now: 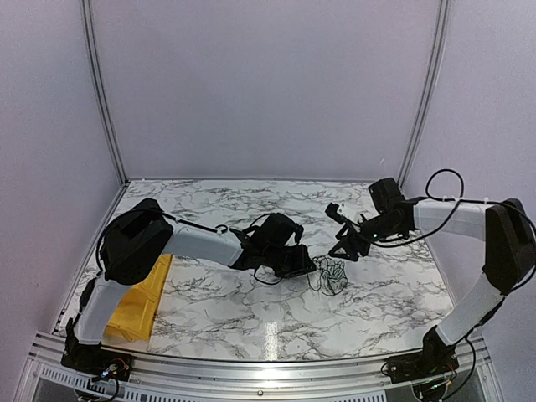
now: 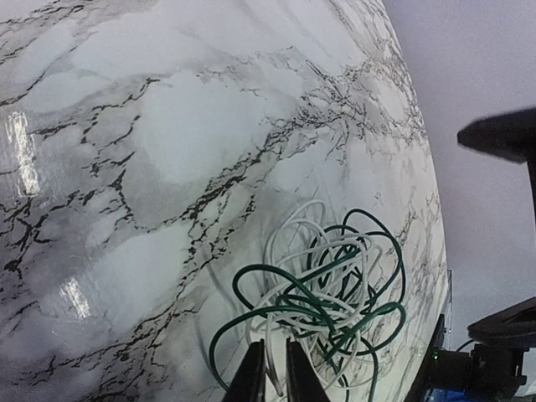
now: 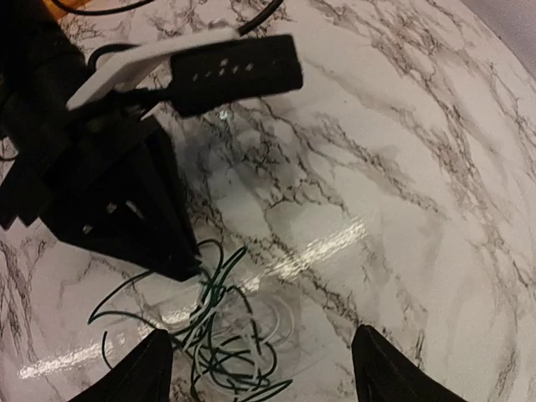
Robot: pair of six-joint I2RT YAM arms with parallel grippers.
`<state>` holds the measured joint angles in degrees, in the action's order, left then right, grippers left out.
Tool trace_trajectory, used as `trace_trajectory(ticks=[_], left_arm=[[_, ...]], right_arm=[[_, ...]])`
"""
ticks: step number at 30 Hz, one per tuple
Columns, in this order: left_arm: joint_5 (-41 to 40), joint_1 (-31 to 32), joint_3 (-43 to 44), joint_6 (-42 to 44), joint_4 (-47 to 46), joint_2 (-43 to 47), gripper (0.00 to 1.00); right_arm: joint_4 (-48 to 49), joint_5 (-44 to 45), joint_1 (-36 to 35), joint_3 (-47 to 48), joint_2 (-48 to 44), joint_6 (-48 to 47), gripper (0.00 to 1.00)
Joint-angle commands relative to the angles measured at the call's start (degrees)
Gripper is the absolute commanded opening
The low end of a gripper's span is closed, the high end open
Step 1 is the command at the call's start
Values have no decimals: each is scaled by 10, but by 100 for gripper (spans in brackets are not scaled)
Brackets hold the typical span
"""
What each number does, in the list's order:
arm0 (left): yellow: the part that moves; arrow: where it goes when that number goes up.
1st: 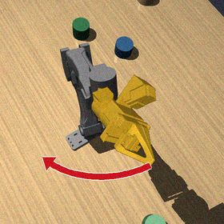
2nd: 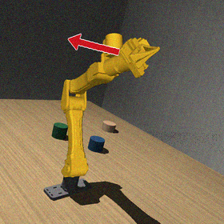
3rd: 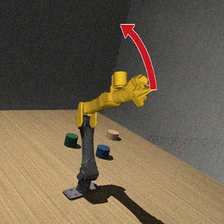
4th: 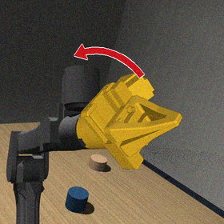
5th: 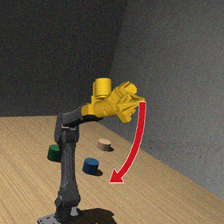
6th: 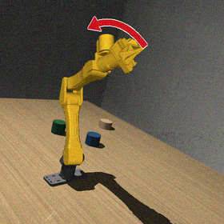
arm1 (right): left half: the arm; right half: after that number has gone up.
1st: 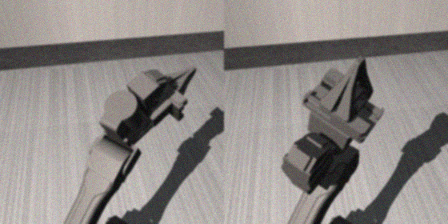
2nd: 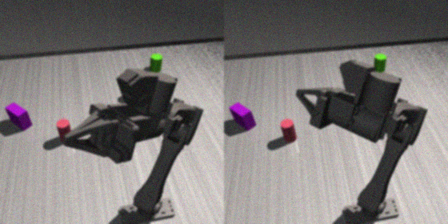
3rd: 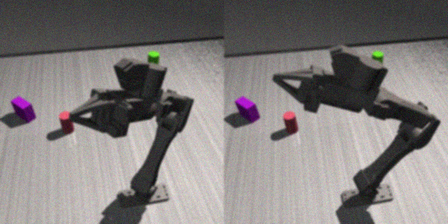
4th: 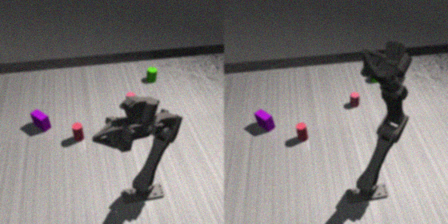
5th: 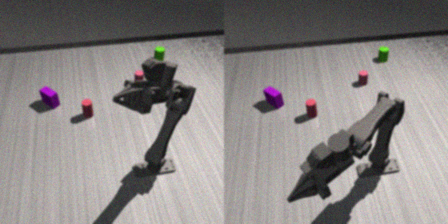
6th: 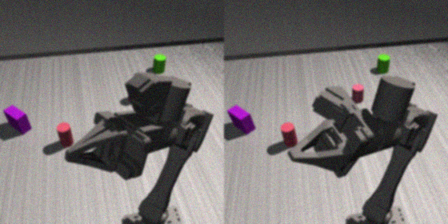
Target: Untangle the cables
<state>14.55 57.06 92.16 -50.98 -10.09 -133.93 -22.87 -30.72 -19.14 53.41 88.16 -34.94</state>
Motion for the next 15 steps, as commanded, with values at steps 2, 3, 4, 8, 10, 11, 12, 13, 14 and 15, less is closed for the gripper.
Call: trace_trajectory(ticks=[2, 3, 4, 8, 10, 11, 12, 13, 14, 15], left_arm=[[0, 2, 14, 7, -5, -16, 3], [0, 2, 14, 8, -5, -16, 1], [0, 2, 12, 9, -4, -14, 0], [-8, 1, -1, 18, -2, -2, 0], [-12, 1, -8, 22, -1, 4, 0], [-13, 1, -11, 23, 0, 8, 0], [-15, 0, -15, 24, 0, 10, 0], [-16, 0, -18, 24, 0, 13, 0], [-17, -1, -22, 24, 0, 16, 0], [-19, -1, -27, 26, 0, 21, 0]], right_arm=[[-7, -25, -15, 85, 98, 17, 77], [-4, -32, -16, 86, 113, 20, 78], [-1, -38, -18, 87, 125, 21, 79], [-6, -47, -20, 81, 148, 7, 80], [-3, -50, -20, 70, 153, 1, 80], [-4, -47, -20, 67, 158, -1, 78], [-4, -40, -20, 64, 164, -1, 75], [-3, -31, -20, 62, 169, 1, 71], [-6, -24, -20, 62, 175, 0, 65], [-9, -18, -20, 62, 181, -3, 57]])
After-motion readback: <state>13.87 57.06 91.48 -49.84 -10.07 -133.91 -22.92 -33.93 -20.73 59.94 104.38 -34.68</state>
